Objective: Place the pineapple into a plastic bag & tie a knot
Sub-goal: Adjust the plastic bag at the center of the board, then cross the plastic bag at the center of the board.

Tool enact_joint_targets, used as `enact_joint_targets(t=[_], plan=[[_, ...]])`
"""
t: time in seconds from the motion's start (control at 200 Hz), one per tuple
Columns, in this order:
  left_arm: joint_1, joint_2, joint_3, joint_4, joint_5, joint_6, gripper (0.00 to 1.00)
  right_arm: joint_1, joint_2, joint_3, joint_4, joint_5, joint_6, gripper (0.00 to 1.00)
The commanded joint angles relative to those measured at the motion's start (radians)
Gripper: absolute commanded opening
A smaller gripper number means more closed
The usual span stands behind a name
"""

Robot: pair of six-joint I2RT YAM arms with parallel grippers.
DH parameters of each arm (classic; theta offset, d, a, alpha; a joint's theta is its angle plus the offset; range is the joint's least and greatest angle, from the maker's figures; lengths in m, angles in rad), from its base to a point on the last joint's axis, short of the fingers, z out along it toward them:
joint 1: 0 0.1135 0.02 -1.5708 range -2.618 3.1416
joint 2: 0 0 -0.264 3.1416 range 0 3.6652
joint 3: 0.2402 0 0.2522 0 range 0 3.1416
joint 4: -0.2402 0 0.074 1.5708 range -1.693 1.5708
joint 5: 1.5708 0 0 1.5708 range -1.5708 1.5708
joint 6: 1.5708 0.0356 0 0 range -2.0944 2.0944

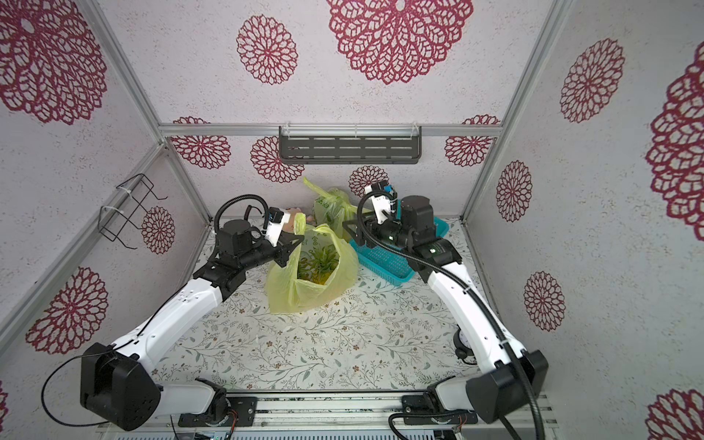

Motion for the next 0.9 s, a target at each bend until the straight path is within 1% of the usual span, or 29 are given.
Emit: enact_joint_targets(t=[0.0,0.06,0.095,0.17,0.355,0.465,0.605,0.741,0.896], plan=[[-0.005,0.020,0.035,-0.014,-0.048,-0.002,0.00,0.006,0.122,0.149,-0.030,-0.072,-0.021,0.66],[-0.005,0.032,0.053,-0.022,-0.074,-0.009,0.00,0.024,0.202,0.259,-0.096,-0.120,-0.072,0.64],[-0.005,0.040,0.066,-0.033,-0.088,-0.013,0.00,0.038,0.244,0.322,-0.138,-0.128,-0.102,0.63],[-0.005,0.057,0.095,-0.058,-0.107,-0.012,0.00,0.058,0.304,0.403,-0.166,-0.133,-0.116,0.64],[-0.005,0.087,0.132,-0.065,-0.077,-0.002,0.00,0.100,0.409,0.516,-0.153,-0.181,-0.086,0.64],[-0.006,0.101,0.145,-0.065,-0.047,0.012,0.00,0.117,0.447,0.550,-0.147,-0.220,-0.079,0.64],[-0.005,0.109,0.152,-0.066,-0.018,0.027,0.00,0.128,0.483,0.590,-0.152,-0.238,-0.064,0.64],[-0.005,0.106,0.153,-0.072,0.009,0.041,0.00,0.129,0.507,0.619,-0.155,-0.228,-0.046,0.58],[-0.005,0.104,0.153,-0.081,0.019,0.045,0.00,0.129,0.536,0.651,-0.168,-0.227,-0.028,0.44]])
